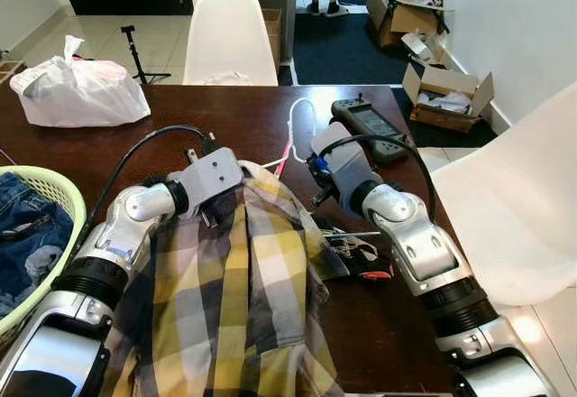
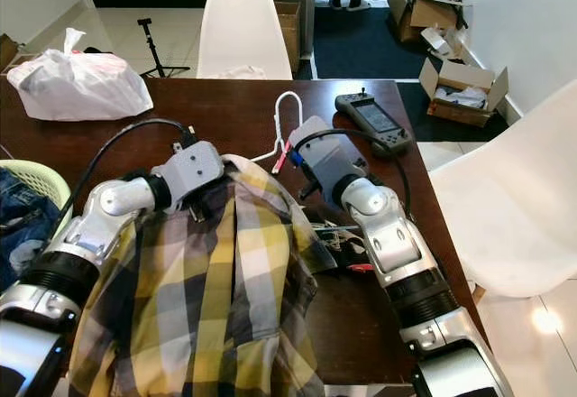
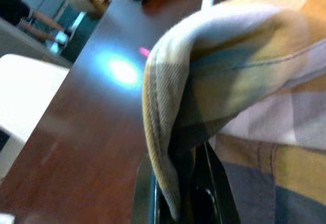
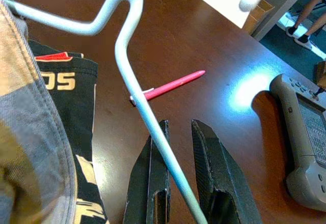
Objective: Hang hanger
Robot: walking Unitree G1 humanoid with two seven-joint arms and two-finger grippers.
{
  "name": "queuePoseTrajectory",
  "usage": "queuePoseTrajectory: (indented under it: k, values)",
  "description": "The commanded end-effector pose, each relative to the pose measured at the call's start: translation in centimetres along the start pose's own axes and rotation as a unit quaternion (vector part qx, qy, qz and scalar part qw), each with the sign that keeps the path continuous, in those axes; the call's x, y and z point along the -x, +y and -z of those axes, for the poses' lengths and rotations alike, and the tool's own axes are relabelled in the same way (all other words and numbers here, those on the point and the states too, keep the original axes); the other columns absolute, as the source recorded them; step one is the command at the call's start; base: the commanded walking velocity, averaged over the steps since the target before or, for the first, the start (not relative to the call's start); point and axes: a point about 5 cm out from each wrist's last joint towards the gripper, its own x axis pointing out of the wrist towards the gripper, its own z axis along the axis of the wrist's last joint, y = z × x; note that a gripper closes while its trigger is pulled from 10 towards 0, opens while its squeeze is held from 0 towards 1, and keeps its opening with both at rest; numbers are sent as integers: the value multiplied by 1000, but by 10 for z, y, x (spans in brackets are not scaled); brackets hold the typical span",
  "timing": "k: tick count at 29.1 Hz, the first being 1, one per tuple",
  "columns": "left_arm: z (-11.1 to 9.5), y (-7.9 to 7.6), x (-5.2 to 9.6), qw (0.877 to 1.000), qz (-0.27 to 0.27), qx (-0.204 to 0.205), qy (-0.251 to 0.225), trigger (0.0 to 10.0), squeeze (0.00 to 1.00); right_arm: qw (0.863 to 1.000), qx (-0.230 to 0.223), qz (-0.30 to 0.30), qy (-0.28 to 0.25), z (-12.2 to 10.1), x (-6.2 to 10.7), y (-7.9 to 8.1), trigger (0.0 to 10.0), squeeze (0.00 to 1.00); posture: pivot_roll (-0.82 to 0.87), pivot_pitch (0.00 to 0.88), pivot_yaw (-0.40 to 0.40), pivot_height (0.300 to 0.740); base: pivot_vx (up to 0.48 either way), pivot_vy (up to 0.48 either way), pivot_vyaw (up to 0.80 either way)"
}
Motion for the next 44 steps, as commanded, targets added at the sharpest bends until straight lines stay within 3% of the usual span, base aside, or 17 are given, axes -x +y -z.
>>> queuePoseTrajectory:
  k: [1, 7, 9, 13, 20, 21, 29, 33, 34, 37, 38, 39, 40, 41, 42, 43, 44]
  values:
    - [28, 12, 20, 996, -38, 6, 76, 10000, 0, 997, -10, 68, 28, 13, 9, -23, 10000, 0, -20, 156, 20, 740, 0, 0, 0]
    - [35, 2, 22, 994, -44, 21, 95, 10000, 0, 997, -8, 69, 34, 14, 11, -24, 10000, 0, -20, 156, 20, 740, 0, 0, 0]
    - [41, -10, 20, 993, -45, 46, 102, 10000, 0, 998, 0, 57, 41, 16, 11, -20, 10000, 0, -21, 162, 23, 740, 0, 0, 0]
    - [45, -19, 19, 991, -45, 74, 102, 10000, 0, 998, 2, 50, 45, 17, 12, -18, 10000, 0, -23, 163, 23, 740, 0, 0, 0]
    - [45, -24, 18, 989, -52, 91, 99, 10000, 0, 998, -12, 51, 36, 15, 12, -19, 10000, 0, -23, 163, 23, 740, 0, 0, 0]
    - [43, -23, 17, 989, -55, 91, 98, 10000, 0, 999, -22, 44, 22, 12, 12, -19, 10000, 992, -20, 163, 23, 740, 0, 0, 0]
    - [39, -19, 15, 990, -60, 88, 94, 10000, 0, 996, -67, 57, -27, 0, 12, -25, 10000, 1000, -20, 164, 21, 740, 0, 0, 0]
    - [37, -19, 15, 991, -61, 77, 93, 10000, 0, 984, -140, 60, -87, -11, 19, -38, 10000, 1000, -17, 166, 19, 740, 0, 0, 0]
    - [37, -18, 15, 991, -63, 75, 92, 10000, 0, 976, -185, 26, -112, -15, 25, -40, 10000, 1000, -16, 165, 16, 740, 0, 0, 0]
    - [36, -18, 16, 991, -64, 74, 92, 10000, 0, 969, -212, -1, -130, -17, 29, -41, 10000, 1000, -16, 165, 16, 740, 0, 0, 0]
    - [36, -17, 16, 991, -67, 74, 92, 10000, 0, 960, -217, -83, -153, -20, 42, -35, 10000, 1000, -18, 166, 15, 740, 0, 0, 0]
    - [36, -17, 16, 991, -67, 74, 92, 10000, 0, 960, -217, -83, -153, -20, 42, -35, 10000, 1000, -18, 166, 15, 740, 0, 0, 0]
    - [35, -16, 17, 991, -72, 72, 90, 10000, 0, 950, -213, -164, -159, -19, 56, -25, 10000, 1000, -21, 164, 14, 740, 0, 0, 0]
    - [35, -16, 17, 991, -72, 72, 90, 10000, 0, 950, -213, -164, -159, -19, 56, -25, 10000, 1000, -21, 164, 14, 740, 0, 0, 0]
    - [34, -13, 17, 990, -80, 73, 89, 10000, 0, 944, -177, -239, -143, -11, 71, -11, 10000, 1000, -21, 164, 14, 740, 0, 0, 0]
    - [34, -13, 17, 990, -80, 73, 89, 10000, 0, 944, -177, -239, -143, -11, 71, -11, 10000, 1000, -21, 164, 14, 740, 0, 0, 0]
    - [33, -9, 18, 989, -93, 75, 88, 10000, 0, 933, -160, -298, -125, -4, 83, 1, 10000, 1000, -21, 164, 14, 740, 0, 0, 0]
